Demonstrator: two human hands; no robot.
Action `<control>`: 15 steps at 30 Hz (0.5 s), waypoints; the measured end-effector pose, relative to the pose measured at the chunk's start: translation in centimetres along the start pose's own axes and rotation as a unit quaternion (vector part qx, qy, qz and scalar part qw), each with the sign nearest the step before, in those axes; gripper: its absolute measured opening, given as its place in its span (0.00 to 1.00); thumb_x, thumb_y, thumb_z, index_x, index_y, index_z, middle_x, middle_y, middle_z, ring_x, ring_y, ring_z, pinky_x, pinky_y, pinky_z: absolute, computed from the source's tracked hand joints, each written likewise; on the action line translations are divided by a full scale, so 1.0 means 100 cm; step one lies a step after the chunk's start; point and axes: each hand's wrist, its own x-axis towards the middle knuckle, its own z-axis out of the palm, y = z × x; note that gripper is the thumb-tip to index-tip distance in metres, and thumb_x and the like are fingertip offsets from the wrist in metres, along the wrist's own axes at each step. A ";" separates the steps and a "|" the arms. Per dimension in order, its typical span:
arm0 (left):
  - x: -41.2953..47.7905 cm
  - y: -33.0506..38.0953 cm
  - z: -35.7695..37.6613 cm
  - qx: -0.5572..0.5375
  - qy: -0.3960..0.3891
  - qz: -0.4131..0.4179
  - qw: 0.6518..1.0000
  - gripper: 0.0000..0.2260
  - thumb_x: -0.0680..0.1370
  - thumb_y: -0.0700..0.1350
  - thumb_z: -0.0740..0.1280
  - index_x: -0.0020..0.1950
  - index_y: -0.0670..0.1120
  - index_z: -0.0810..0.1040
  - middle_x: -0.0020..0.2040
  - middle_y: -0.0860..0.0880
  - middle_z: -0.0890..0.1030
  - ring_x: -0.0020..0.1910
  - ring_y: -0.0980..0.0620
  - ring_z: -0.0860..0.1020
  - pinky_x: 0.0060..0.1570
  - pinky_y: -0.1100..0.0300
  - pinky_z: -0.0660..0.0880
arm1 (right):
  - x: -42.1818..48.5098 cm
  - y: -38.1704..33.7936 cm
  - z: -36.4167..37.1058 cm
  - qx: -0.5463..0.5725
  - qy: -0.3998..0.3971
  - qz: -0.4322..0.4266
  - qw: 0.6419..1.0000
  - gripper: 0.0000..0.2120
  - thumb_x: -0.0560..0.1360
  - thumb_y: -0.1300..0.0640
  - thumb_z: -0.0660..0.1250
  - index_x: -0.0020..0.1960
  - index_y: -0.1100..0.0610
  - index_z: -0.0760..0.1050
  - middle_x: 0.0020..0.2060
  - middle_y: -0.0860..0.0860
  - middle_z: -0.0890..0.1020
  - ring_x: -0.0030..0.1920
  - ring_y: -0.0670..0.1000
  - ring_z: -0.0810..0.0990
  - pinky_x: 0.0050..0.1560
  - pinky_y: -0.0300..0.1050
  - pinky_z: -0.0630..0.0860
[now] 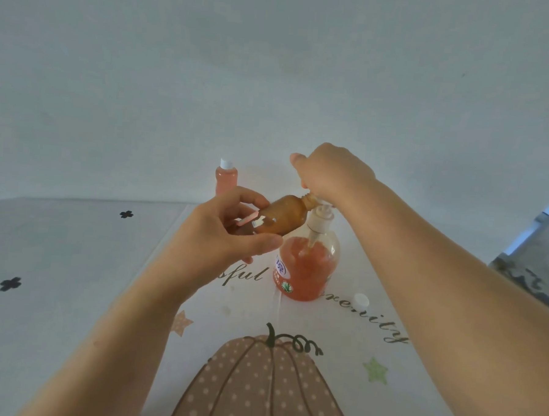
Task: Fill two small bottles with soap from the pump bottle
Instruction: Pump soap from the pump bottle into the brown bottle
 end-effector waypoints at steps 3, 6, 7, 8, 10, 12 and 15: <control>0.000 0.000 -0.001 0.004 -0.001 -0.001 1.000 0.15 0.67 0.42 0.79 0.48 0.56 0.80 0.42 0.49 0.84 0.31 0.50 0.80 0.30 0.67 0.72 | 0.000 -0.001 0.001 -0.007 0.007 -0.002 1.000 0.22 0.82 0.44 0.53 0.49 0.56 0.80 0.41 0.51 0.84 0.38 0.53 0.80 0.37 0.43 0.68; 0.000 0.001 -0.001 0.002 -0.003 -0.007 1.000 0.15 0.67 0.41 0.79 0.49 0.55 0.80 0.42 0.49 0.84 0.31 0.52 0.80 0.30 0.68 0.72 | 0.001 -0.003 0.002 0.005 -0.007 0.011 1.000 0.21 0.82 0.45 0.54 0.50 0.56 0.81 0.37 0.51 0.81 0.36 0.52 0.78 0.35 0.43 0.67; 0.001 0.001 -0.001 -0.005 -0.005 -0.011 1.000 0.15 0.68 0.40 0.78 0.49 0.54 0.80 0.41 0.49 0.84 0.30 0.53 0.80 0.30 0.69 0.72 | 0.002 -0.003 0.002 0.006 -0.011 0.013 1.000 0.20 0.81 0.46 0.55 0.50 0.56 0.82 0.36 0.51 0.81 0.35 0.52 0.77 0.34 0.43 0.67; 0.001 0.001 -0.001 -0.014 -0.009 -0.014 1.000 0.15 0.68 0.39 0.78 0.49 0.52 0.80 0.40 0.48 0.84 0.30 0.54 0.80 0.29 0.69 0.72 | 0.003 -0.002 0.002 0.007 -0.013 0.016 1.000 0.19 0.80 0.47 0.56 0.49 0.56 0.82 0.35 0.51 0.80 0.34 0.52 0.77 0.34 0.42 0.67; 0.001 0.002 0.000 -0.023 -0.015 -0.022 0.999 0.15 0.68 0.38 0.78 0.50 0.52 0.80 0.39 0.48 0.84 0.29 0.55 0.80 0.29 0.69 0.72 | 0.004 0.000 0.004 0.004 -0.020 0.025 0.999 0.17 0.79 0.50 0.58 0.49 0.56 0.83 0.36 0.51 0.80 0.34 0.52 0.76 0.34 0.42 0.67; 0.002 0.000 -0.001 -0.009 -0.019 -0.025 0.999 0.15 0.68 0.39 0.78 0.50 0.52 0.80 0.39 0.49 0.84 0.30 0.55 0.80 0.29 0.69 0.72 | 0.004 0.002 0.008 0.000 -0.036 0.033 0.999 0.15 0.78 0.52 0.59 0.49 0.56 0.83 0.38 0.51 0.82 0.34 0.53 0.77 0.33 0.42 0.66; 0.005 -0.003 -0.002 0.000 -0.022 -0.029 0.999 0.16 0.67 0.40 0.78 0.50 0.52 0.80 0.40 0.48 0.84 0.30 0.54 0.80 0.29 0.69 0.73 | 0.004 0.002 0.014 0.004 -0.042 0.039 0.998 0.13 0.77 0.53 0.60 0.48 0.55 0.83 0.41 0.51 0.83 0.36 0.53 0.77 0.33 0.42 0.65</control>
